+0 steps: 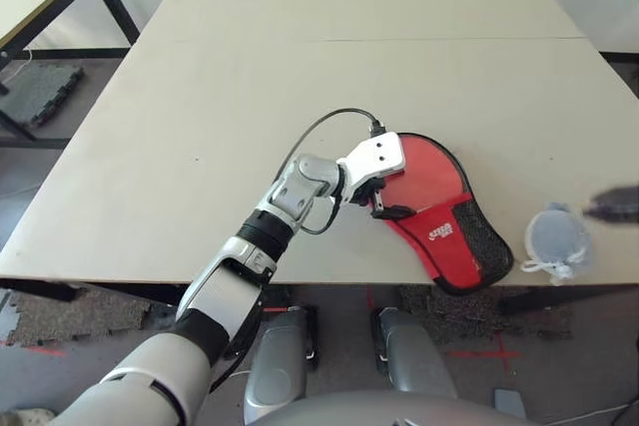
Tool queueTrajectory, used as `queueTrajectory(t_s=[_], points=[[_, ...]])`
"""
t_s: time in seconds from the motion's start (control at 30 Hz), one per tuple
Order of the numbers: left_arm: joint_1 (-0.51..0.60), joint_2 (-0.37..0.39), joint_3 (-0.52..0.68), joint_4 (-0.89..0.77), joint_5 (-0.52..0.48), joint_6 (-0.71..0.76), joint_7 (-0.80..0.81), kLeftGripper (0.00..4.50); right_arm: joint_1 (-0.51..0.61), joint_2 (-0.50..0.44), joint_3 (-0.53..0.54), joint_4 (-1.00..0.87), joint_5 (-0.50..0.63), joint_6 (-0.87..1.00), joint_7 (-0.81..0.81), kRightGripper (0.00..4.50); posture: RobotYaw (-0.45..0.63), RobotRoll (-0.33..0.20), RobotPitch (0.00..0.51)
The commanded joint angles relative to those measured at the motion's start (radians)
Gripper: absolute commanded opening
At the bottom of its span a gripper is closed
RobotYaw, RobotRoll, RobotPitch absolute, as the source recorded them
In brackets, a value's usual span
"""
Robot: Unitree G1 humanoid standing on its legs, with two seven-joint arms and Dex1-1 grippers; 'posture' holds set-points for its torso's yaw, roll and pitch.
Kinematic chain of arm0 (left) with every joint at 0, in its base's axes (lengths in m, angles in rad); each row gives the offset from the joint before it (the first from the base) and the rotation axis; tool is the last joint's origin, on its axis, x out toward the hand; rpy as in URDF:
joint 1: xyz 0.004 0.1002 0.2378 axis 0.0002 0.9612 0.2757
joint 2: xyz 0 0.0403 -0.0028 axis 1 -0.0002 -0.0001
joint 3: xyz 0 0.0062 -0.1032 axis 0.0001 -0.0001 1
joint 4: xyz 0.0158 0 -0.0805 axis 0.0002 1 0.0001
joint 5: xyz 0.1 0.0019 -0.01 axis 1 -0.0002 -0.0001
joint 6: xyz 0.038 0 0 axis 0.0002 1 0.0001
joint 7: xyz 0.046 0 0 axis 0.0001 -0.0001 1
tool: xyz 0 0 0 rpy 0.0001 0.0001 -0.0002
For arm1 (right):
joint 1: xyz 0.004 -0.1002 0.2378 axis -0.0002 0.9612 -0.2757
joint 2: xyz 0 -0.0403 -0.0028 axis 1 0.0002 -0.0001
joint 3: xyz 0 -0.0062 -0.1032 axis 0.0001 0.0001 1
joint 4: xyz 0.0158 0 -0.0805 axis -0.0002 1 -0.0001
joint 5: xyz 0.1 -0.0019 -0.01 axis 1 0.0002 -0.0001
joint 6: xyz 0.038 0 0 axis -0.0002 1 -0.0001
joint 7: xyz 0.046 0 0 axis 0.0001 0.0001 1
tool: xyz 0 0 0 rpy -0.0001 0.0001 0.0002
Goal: Store the ping-pong paddle in its case and zip it.
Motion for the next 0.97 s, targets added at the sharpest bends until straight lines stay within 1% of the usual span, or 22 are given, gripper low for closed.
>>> queueTrajectory(t_s=[0.03,0.13,0.2,0.27,0.33,0.43,0.53,0.67,0.77,0.83,0.97], points=[[0.043,0.051,0.055,-0.056,-0.016,0.083,0.050,4.50,-0.042,0.090,-0.033,0.116,-0.067,-0.143,-0.185,4.48,-0.01,0.000,0.160],[0.080,0.062,0.167,-0.117,-0.037,0.069,0.199,4.50,-0.080,0.185,-0.078,0.197,-0.101,-0.265,-0.361,4.48,0.00,0.000,0.159],[0.098,0.053,0.256,-0.141,-0.057,0.049,0.316,4.50,-0.084,0.239,-0.094,0.223,-0.110,-0.317,-0.436,4.48,0.01,0.000,0.157],[0.111,0.045,0.355,-0.148,-0.061,-0.013,0.471,4.50,-0.074,0.299,-0.109,0.234,-0.116,-0.368,-0.505,4.48,0.02,0.000,0.154],[0.124,0.042,0.434,-0.150,-0.067,-0.043,0.593,4.50,-0.072,0.347,-0.124,0.247,-0.119,-0.412,-0.572,4.48,0.02,0.000,0.152],[0.150,0.053,0.519,-0.144,-0.058,-0.106,0.744,4.50,-0.083,0.415,-0.156,0.278,-0.123,-0.494,-0.688,4.48,0.02,0.000,0.149],[0.171,0.057,0.602,-0.113,-0.066,-0.154,0.883,4.50,-0.102,0.473,-0.184,0.327,-0.141,-0.617,-0.832,4.48,0.02,0.000,0.145],[0.180,0.074,0.640,-0.063,-0.052,-0.210,0.983,4.50,-0.113,0.526,-0.204,0.370,-0.165,-0.735,-0.988,4.48,0.03,0.000,0.143],[0.173,0.090,0.644,-0.013,-0.016,-0.235,1.085,4.50,-0.110,0.572,-0.203,0.396,-0.206,-0.837,-1.128,4.48,0.02,0.000,0.142],[0.168,0.089,0.647,0.010,-0.025,-0.244,1.108,4.50,-0.108,0.605,-0.200,0.407,-0.217,-0.898,-1.172,4.48,0.02,0.000,0.136],[0.164,0.092,0.637,0.048,-0.021,-0.279,1.143,4.50,-0.120,0.646,-0.207,0.427,-0.205,-0.912,-1.204,4.48,0.02,0.000,0.130]])
